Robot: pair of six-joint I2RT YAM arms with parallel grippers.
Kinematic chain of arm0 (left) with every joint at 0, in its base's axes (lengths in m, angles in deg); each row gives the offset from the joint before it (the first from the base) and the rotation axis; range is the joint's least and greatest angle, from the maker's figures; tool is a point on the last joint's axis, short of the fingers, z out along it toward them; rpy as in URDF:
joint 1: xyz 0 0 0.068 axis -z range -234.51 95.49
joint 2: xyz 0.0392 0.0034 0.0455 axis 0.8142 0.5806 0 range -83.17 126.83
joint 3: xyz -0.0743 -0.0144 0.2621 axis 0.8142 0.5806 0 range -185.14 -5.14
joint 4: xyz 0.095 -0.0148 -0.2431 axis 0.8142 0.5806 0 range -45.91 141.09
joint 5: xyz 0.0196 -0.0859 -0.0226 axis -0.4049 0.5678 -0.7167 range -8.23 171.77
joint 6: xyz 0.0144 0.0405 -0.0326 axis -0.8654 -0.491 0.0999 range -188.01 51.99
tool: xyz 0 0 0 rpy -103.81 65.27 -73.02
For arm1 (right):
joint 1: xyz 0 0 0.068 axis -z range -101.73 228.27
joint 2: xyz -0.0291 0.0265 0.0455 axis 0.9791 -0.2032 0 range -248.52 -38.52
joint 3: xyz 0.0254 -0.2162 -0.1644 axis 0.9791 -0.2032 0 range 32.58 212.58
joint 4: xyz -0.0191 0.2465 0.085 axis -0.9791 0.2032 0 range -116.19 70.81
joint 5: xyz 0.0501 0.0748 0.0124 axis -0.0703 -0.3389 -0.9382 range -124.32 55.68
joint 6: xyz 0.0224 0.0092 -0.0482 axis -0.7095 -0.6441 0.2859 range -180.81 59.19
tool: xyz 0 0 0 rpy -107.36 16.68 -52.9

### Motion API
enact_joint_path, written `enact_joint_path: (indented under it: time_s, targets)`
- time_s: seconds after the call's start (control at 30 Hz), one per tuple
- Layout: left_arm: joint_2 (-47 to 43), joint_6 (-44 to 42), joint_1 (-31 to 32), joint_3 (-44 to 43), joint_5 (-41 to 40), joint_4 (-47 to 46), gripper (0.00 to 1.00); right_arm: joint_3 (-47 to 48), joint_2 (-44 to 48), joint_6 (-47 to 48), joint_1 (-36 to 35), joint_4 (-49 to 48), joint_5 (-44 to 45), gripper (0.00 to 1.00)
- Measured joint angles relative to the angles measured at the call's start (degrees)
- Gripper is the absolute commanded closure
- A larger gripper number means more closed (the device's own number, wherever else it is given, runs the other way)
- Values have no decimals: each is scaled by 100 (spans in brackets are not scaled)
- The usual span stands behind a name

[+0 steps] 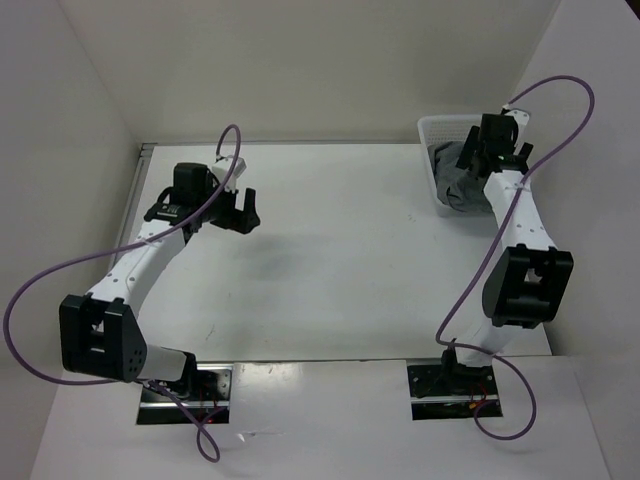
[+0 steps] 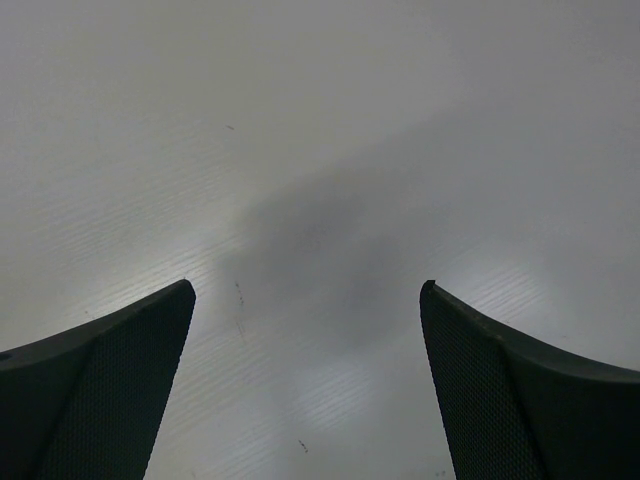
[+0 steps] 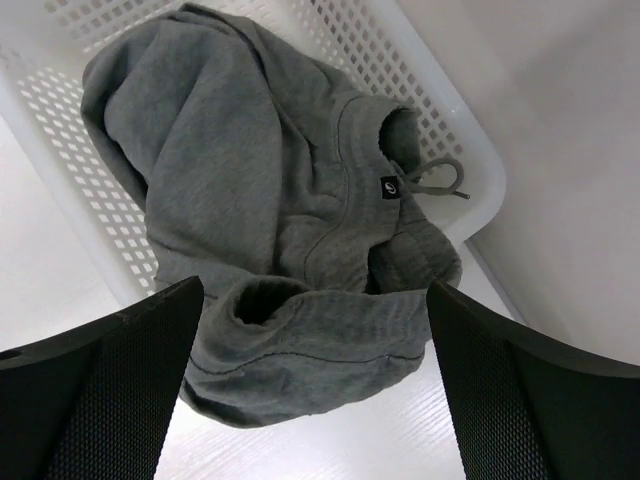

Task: Fold and stack the shorts
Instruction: Grab the shorts from the pile

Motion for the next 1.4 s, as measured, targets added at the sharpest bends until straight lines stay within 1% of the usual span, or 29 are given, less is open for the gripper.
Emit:
enact_joint_path:
  time_s: [0.07,0.17,0.33,0.43,0.47,0.57,0.6,0.63,0.8,0.9,0.97,1.07,1.23,1.4]
  targets:
    - [55,0,0,20,-83,0,0,2,-11,-122,7,-7,142,4]
    - [120,0,0,61,-142,-2,0,2,-144,-251,17,-9,127,4]
    - [166,0,0,98,-184,-2,0,-4,-529,-455,275,-13,-367,4]
    - [166,0,0,98,-219,-4,0,-15,-616,-514,374,-15,-662,26]
    - [166,0,0,98,-227,-4,0,-17,-616,-538,376,-17,-737,45]
    - [166,0,0,98,-254,-7,0,-37,-616,-566,369,-52,-907,76]
    - [166,0,0,98,-258,-7,0,-59,-616,-573,369,-59,-940,94]
    - [166,0,0,98,-258,-7,0,-76,-616,-566,369,-55,-981,100]
    - [164,0,0,109,-256,-13,0,-68,-575,-546,369,-44,-1217,100]
    - [120,0,0,140,-256,-33,0,24,-470,-439,323,-4,-1217,100]
    - [63,0,0,164,-256,-46,0,149,-337,-332,199,4,-1123,100]
    - [-72,0,0,170,-254,-72,0,407,-46,-129,-192,-48,-907,100]
    - [-461,0,0,216,-256,-170,0,1106,400,251,-813,-227,-566,100]
    - [-857,0,0,354,-321,-358,0,2374,490,824,-1126,-686,-229,100]
